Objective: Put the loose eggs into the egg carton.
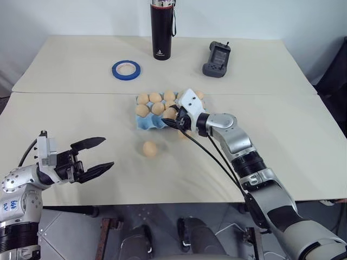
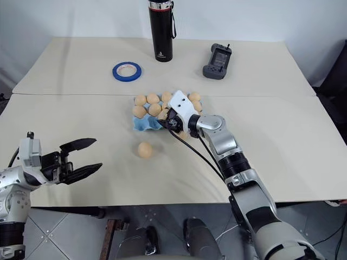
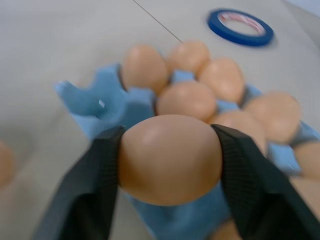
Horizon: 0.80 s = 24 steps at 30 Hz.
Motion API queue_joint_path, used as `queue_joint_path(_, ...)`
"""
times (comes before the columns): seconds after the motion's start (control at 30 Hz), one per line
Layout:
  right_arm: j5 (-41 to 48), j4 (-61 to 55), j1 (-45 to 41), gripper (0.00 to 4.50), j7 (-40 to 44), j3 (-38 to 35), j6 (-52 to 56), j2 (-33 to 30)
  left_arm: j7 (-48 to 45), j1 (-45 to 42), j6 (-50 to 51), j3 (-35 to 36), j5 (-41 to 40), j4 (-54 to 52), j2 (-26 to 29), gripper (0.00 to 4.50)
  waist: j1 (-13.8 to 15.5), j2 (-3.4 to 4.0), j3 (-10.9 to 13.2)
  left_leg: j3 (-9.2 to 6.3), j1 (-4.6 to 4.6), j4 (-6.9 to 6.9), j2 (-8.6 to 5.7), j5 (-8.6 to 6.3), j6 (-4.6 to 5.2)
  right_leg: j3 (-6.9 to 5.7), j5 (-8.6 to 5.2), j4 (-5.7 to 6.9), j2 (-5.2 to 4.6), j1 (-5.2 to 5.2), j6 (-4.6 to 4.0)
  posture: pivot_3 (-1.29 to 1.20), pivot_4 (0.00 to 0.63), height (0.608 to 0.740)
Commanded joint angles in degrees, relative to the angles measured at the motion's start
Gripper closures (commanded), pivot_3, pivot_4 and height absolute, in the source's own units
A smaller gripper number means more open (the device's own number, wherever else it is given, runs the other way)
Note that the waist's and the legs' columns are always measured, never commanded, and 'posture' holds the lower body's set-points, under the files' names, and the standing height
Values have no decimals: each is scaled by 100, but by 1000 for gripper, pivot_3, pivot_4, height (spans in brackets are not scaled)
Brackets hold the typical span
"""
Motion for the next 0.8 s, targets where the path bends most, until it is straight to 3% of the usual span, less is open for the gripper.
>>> queue_joint_path(0.03,38,-241,-115,255,26,-181,-79,-49,-4,41,-71,150,-100,-245,42,0,-8,0,0,0,1,-1,0,0,-1,0,0,1,0,0,0,0,150,740)
queue_joint_path(0.07,64,-323,-94,22,59,-207,-53,-69,-3,32,-67,148,-97,-240,43,0,-9,0,0,0,2,-2,0,1,-2,0,0,2,1,0,0,0,150,740)
queue_joint_path(0.37,829,-2224,611,22,594,-746,845,-730,-52,-192,-58,86,-48,-52,71,0,40,1,1,-6,-1,-6,0,1,-2,-4,0,-8,0,2,1,0,150,740)
queue_joint_path(0.63,1618,-4062,2416,22,1283,-1403,1418,-2014,-218,-535,-195,-13,113,475,120,0,114,0,0,-5,3,-6,0,-1,0,-3,-1,-10,1,6,2,0,150,740)
queue_joint_path(0.8,2054,-4466,3567,22,1527,-2056,1412,-2580,-330,-840,-401,-57,275,1012,125,0,153,1,1,-2,6,-4,-1,-3,3,0,-1,-11,1,8,3,0,150,740)
